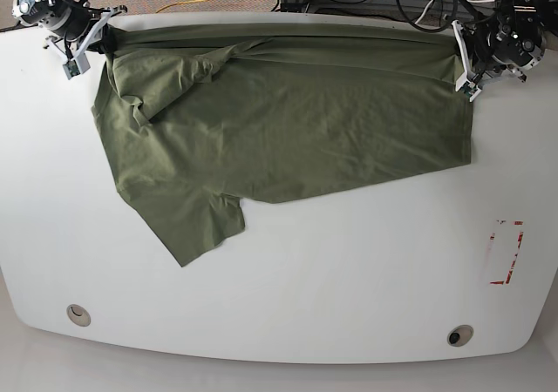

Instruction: Layout the t-shirt on the table in an organized manner, then fold the t-shirt properly

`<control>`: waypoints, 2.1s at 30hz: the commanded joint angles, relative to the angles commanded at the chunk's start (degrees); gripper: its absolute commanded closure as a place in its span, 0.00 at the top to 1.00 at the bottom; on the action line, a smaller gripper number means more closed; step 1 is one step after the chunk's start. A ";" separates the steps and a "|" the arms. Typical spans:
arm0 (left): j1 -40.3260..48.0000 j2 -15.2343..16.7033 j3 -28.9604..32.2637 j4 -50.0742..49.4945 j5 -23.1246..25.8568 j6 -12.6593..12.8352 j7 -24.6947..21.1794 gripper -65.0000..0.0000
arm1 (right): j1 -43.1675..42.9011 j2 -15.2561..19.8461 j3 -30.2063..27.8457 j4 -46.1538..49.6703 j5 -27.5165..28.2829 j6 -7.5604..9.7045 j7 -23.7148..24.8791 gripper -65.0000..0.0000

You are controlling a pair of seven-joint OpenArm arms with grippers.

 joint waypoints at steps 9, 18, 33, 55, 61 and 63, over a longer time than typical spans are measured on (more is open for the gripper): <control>-1.93 0.00 -2.73 3.87 -0.18 -0.09 4.31 0.49 | 0.00 0.00 0.09 0.88 0.00 0.00 0.00 0.30; -7.74 -0.53 -7.91 4.40 0.00 -4.53 10.81 0.49 | -0.18 0.00 0.44 5.80 -0.09 0.00 -2.20 0.30; -17.41 -3.34 -8.26 4.75 0.00 -4.53 11.69 0.48 | 5.10 0.09 0.35 12.22 -0.18 0.00 -4.22 0.30; -25.14 -2.99 -2.55 4.22 0.18 -4.53 11.34 0.48 | 21.01 -4.84 -6.07 5.80 -0.09 0.00 -12.04 0.72; -25.14 -2.99 -2.55 3.60 0.18 -4.53 10.73 0.48 | 21.27 -6.07 -9.85 5.63 0.09 0.00 -12.13 0.71; -25.14 -2.99 -2.55 3.43 0.18 -4.53 9.67 0.48 | 21.36 -7.03 -10.73 5.63 -0.18 0.00 -12.13 0.71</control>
